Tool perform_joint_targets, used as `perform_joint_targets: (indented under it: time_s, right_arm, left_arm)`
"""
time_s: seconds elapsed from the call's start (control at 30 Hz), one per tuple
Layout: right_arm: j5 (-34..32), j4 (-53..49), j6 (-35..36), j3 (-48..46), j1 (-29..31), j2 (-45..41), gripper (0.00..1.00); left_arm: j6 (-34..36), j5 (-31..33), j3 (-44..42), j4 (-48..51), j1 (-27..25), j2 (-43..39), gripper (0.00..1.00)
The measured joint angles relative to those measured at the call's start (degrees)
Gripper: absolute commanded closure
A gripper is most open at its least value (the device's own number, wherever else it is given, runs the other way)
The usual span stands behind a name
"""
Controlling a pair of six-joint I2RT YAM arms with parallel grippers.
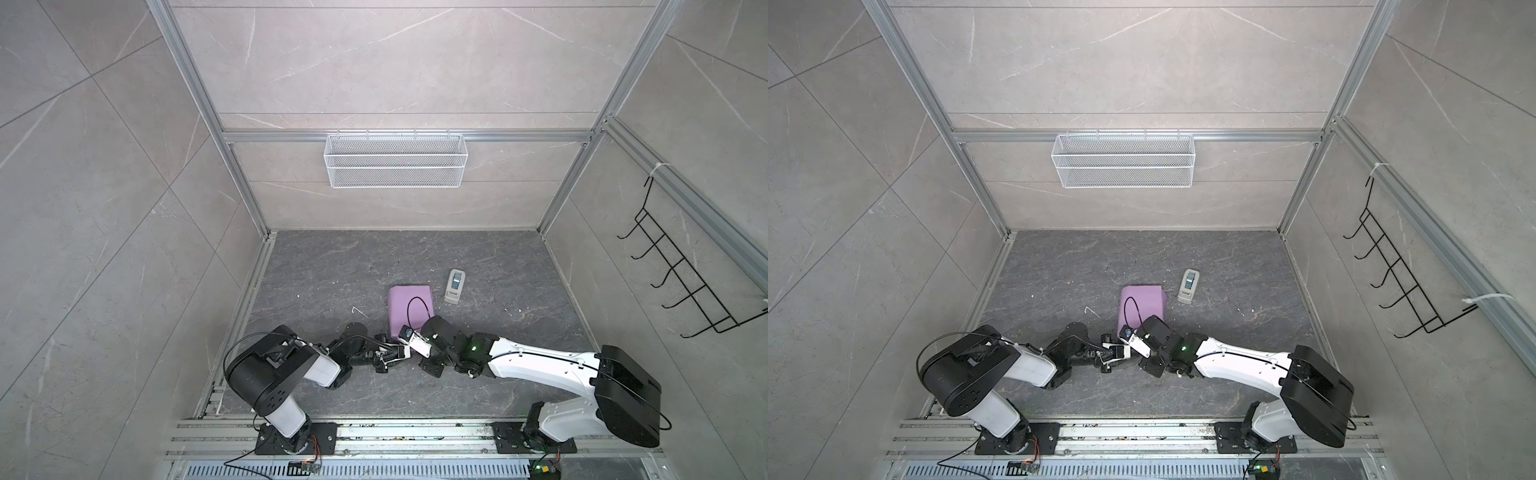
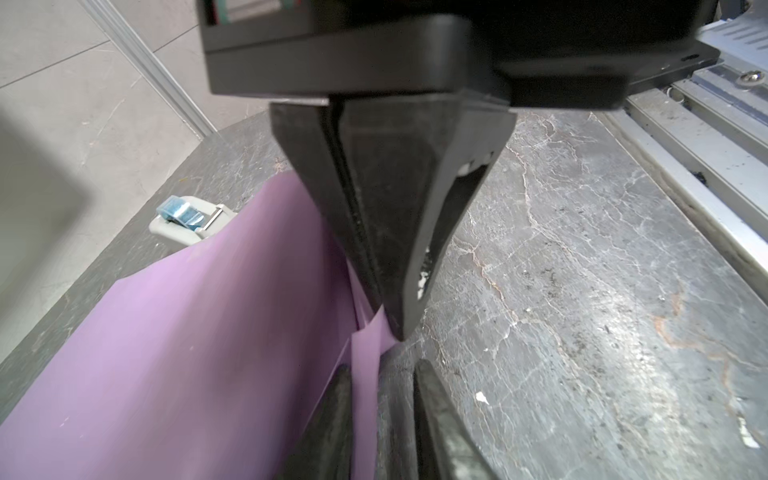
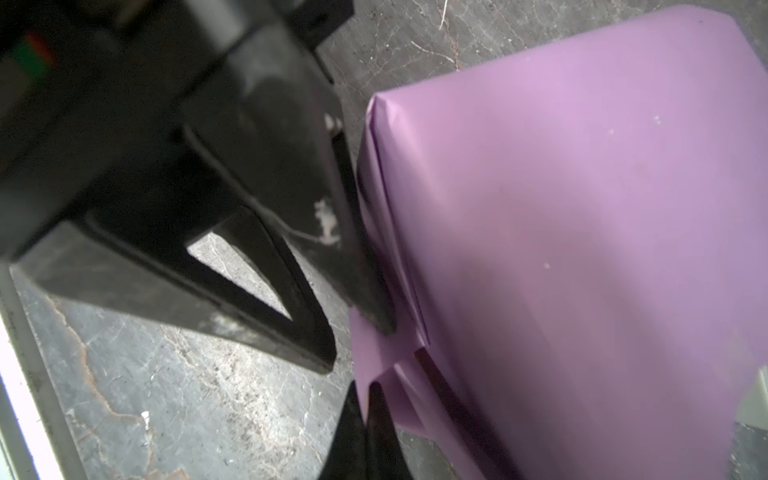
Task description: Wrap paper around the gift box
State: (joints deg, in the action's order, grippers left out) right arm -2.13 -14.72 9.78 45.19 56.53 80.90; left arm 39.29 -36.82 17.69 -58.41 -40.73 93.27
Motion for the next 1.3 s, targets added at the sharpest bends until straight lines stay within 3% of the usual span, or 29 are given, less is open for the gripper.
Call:
perform_joint_targets:
  time_s: [0.47,0.7,1.03,1.3]
  right_arm:
    - [-0.07,0.02,-0.17,0.0,-0.04,-0.04,1.0]
    - [-0.24,-0.24,-0.85,0.0,0.02,-0.74,0.82]
    - [0.37,-0.79,-3.39,-1.81,-0.55,-10.88,0.7]
    - [6.64,2.69,-9.22,-0.2,-8.52,-9.03,0.67]
  left_arm:
    - [0.28,2.56,0.13,-0.33,-0.5,0.87,0.91]
    - [-0.37,3.45,0.07,-0.31,-0.52,0.85,1.0]
    - [-2.71,3.93,-0.52,-0.33,-0.5,0.85,1.0]
    - [-7.1,4.22,-0.79,-1.68,-0.55,0.85,1.0]
